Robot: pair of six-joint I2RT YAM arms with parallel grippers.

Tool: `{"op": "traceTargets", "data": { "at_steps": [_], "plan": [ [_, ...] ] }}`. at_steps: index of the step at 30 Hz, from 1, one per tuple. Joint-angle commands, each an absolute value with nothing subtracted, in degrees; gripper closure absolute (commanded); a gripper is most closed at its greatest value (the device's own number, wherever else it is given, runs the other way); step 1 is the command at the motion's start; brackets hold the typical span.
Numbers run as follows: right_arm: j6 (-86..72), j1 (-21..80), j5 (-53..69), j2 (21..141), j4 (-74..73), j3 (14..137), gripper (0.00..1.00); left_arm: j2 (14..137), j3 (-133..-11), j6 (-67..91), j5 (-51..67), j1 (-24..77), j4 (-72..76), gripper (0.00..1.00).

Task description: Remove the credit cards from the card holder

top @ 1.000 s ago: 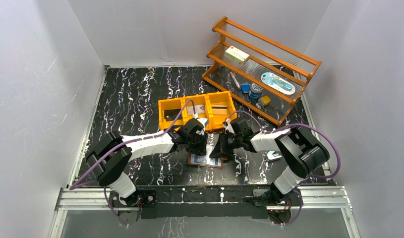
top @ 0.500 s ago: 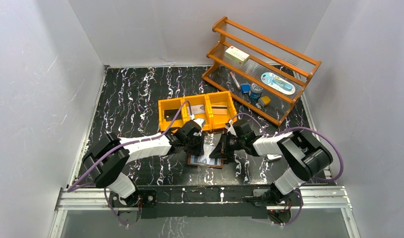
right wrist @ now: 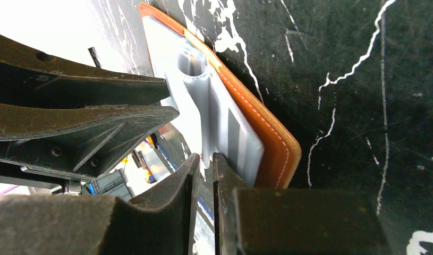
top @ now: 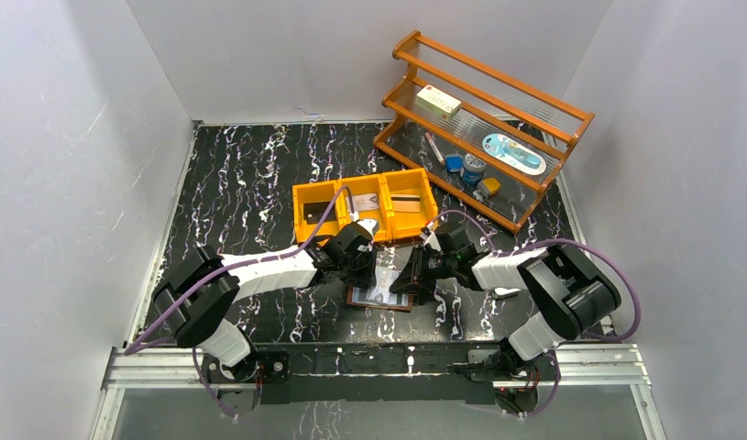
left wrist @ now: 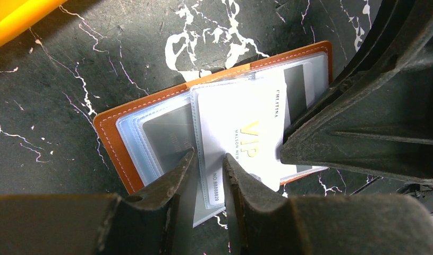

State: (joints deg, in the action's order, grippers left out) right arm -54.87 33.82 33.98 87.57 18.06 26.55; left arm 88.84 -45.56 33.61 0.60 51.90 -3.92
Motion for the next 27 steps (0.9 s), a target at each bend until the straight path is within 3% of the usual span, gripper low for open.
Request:
{"op": "traceTargets", "data": {
  "at_steps": [1,9,16,27],
  "plan": [
    [-58.2,33.7,36.2,89.1,24.9,24.9,0.76,89.7,-43.5,33.1,-0.4,52.2,-10.3,0.76],
    [-60.8,33.7,37.7,90.7,31.0,24.1,0.80,89.7,-43.4,33.4,0.0,52.2,-10.1,0.77],
    [-61.0,33.6,38.2,91.2,32.7,22.9,0.97,89.8,-43.5,33.3,-0.4,52.3,-10.3,0.78],
    [-53.0,29.8,38.3,84.9,19.6,22.6,0.96,89.7,-43.0,33.1,-1.2,52.3,-10.8,0.79]
  ]
}}
